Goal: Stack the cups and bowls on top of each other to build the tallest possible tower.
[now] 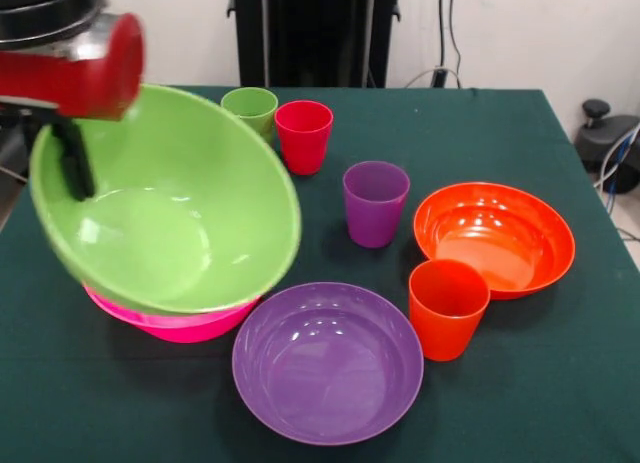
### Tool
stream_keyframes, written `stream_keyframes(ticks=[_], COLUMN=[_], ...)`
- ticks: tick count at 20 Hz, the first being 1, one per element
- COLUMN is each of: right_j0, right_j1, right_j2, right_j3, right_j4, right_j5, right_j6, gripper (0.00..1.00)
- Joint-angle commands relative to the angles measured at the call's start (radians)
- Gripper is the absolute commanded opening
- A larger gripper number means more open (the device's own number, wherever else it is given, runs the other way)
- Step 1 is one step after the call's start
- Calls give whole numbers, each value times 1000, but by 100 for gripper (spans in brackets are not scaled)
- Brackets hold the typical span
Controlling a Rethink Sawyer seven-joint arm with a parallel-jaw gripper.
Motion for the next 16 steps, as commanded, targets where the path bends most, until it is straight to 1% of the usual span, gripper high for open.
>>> stream_keyframes(ticks=[1, 4, 7, 9, 11, 13, 16], right_j0=[-63, -82, -108, -128, -150, -168, -178], right_j1=[12, -31, -120, -183, -230, -269, -317], right_j2=[6, -17, -56, -77, -87, -91, -94], right_j3=[37, 131, 329, 456, 556, 640, 732], right_j4=[-43, -14, 28, 42, 50, 53, 56], right_j5=[53, 7, -98, -163, -222, -278, -332], right_j6=[-236, -224, -195, -186, -178, -165, -132], gripper=[0, 0, 0, 0, 0, 0, 0])
